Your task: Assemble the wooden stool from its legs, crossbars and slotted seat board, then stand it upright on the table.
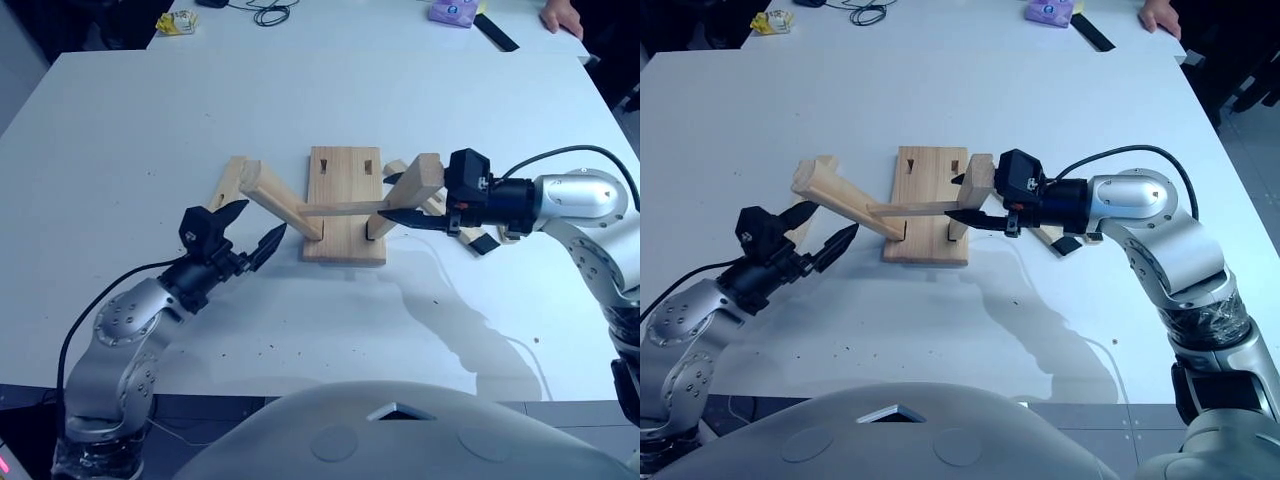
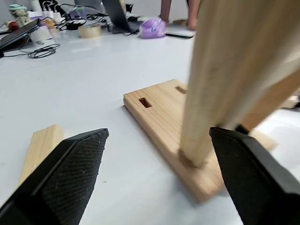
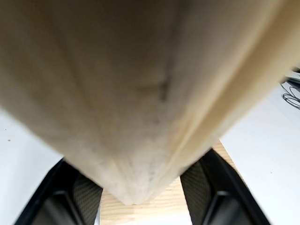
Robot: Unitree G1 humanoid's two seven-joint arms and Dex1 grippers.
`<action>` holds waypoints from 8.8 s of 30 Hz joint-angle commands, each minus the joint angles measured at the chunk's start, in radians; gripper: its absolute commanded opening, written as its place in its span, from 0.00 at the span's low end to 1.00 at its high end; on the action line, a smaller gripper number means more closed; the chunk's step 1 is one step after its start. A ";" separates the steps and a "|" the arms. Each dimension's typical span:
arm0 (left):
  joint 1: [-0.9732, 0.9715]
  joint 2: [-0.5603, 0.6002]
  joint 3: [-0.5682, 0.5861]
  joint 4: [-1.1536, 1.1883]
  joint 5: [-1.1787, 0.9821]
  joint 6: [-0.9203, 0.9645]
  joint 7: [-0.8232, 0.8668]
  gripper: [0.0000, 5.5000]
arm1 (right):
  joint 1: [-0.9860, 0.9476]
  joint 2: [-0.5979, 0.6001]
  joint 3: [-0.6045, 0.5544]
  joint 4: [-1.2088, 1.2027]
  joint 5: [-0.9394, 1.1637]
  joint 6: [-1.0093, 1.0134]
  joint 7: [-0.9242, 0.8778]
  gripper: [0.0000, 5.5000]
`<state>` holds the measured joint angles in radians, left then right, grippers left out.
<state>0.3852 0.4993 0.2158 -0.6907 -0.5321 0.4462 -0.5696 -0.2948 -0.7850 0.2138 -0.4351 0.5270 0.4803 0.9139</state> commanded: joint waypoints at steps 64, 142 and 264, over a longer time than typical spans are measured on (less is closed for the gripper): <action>-0.308 -0.322 -0.206 0.055 0.094 0.022 0.406 0.73 | -0.029 -0.019 0.164 0.157 -0.141 0.096 0.009 0.37; -0.595 -0.306 -0.583 -0.054 0.220 0.311 0.786 0.60 | -0.057 0.090 0.040 0.290 -0.111 0.026 0.104 0.37; -0.309 -0.258 0.318 0.215 -0.258 -0.181 0.517 0.00 | -0.213 0.340 -0.398 -0.153 0.445 0.458 -0.539 0.79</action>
<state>0.0966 0.2309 0.5475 -0.4920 -0.8000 0.2666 -0.0450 -0.4395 -0.4798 -0.1849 -0.5852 0.9375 0.9160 0.4556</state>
